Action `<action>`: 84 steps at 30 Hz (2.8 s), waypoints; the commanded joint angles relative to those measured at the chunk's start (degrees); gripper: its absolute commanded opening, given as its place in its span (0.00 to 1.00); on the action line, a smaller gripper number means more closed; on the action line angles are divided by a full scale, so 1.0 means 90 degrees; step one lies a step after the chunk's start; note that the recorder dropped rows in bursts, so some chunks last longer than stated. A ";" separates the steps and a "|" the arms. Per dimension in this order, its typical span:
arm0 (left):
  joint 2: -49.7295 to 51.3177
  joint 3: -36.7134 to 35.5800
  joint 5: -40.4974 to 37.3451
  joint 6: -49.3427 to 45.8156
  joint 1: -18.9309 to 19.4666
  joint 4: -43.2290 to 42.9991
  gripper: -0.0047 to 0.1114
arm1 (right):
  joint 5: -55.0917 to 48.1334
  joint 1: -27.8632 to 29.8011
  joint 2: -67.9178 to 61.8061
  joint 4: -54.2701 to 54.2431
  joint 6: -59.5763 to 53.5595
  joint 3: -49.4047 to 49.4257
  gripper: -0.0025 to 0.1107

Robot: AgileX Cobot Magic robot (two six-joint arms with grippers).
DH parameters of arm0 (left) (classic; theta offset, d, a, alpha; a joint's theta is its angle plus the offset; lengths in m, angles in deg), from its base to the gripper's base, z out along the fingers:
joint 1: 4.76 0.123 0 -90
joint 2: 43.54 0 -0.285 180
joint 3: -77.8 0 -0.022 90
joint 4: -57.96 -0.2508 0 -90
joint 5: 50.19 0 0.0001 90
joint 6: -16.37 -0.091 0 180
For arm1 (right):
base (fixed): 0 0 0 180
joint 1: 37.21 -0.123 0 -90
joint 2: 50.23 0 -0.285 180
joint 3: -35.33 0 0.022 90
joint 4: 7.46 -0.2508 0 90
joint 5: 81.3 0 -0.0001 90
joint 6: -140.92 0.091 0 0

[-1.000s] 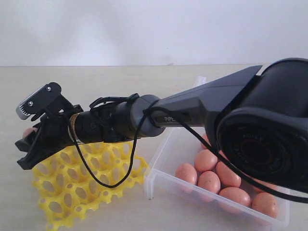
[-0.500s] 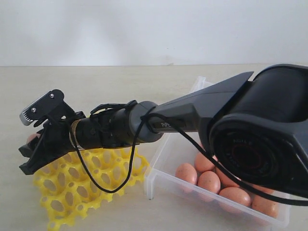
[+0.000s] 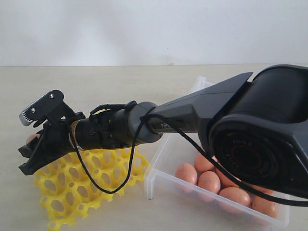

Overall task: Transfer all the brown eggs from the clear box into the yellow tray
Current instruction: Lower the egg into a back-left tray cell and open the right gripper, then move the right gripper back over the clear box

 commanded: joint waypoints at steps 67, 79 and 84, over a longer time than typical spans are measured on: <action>-0.0022 -0.0016 0.0044 0.0003 0.0016 -0.0016 0.08 | -0.9059 0.3630 0.5175 -0.7984 -0.7033 0.3290 0.07; -0.0022 -0.0016 0.0044 0.0003 0.0016 -0.0016 0.08 | -0.9550 0.3664 0.4677 -0.6866 -0.5973 0.3290 0.51; -0.0022 -0.0016 0.0044 0.0003 0.0016 -0.0016 0.08 | -0.8976 0.3664 0.4677 -0.6614 -0.5014 0.3397 0.51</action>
